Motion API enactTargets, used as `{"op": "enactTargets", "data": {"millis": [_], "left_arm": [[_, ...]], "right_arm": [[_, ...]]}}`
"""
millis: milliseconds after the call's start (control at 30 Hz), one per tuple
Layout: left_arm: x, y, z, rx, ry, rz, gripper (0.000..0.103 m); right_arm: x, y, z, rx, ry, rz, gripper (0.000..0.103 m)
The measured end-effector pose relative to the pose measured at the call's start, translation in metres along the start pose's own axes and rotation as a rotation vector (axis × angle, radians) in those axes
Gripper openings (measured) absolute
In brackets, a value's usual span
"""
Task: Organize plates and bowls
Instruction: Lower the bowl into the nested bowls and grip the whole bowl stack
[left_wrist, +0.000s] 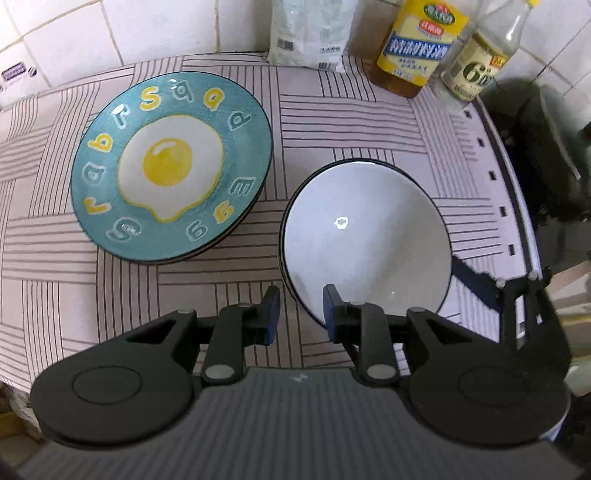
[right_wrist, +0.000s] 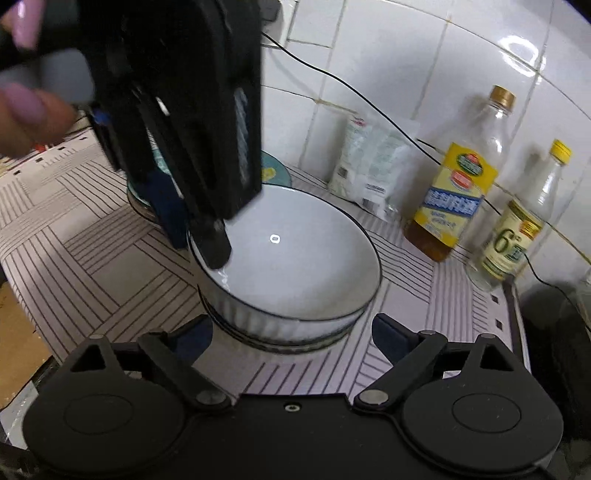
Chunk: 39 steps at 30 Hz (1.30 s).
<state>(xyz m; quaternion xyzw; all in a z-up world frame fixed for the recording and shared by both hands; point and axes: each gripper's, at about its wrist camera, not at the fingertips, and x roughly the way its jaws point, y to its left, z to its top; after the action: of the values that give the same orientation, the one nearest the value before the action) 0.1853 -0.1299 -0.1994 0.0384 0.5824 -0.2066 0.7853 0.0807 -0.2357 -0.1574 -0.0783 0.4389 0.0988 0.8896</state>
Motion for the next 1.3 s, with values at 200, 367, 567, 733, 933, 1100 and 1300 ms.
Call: {"op": "enactTargets", "data": {"millis": [200,367,567,733,933,1100,1300], "left_arm": [[-0.005,0.010,-0.006,-0.004,-0.035,-0.068,0.016],[0.000,0.012,-0.009,0.021,-0.060,-0.078,0.015],[-0.016,0.028,-0.016,0.020,-0.108,-0.124,0.033],[-0.022,0.053,-0.028,0.054,-0.167,-0.209,0.033],[-0.025,0.076,-0.037,-0.035,-0.243,-0.318,0.040],[0.005,0.070,-0.026,-0.044,-0.246,-0.354,0.043],[0.048,0.070,-0.014,-0.123,-0.171,-0.397,0.044]], "right_arm": [[-0.009,0.002,-0.006,0.065,0.007,-0.011,0.095],[-0.013,0.006,-0.014,0.114,-0.006,-0.029,0.095],[-0.030,0.001,-0.023,0.233,-0.074,-0.009,0.095],[-0.045,-0.007,-0.032,0.340,-0.182,0.138,0.095],[-0.026,-0.008,-0.053,0.344,-0.157,0.116,0.095],[0.001,-0.010,-0.054,0.281,-0.136,0.078,0.095],[0.045,-0.009,-0.048,0.265,-0.116,0.085,0.096]]}}
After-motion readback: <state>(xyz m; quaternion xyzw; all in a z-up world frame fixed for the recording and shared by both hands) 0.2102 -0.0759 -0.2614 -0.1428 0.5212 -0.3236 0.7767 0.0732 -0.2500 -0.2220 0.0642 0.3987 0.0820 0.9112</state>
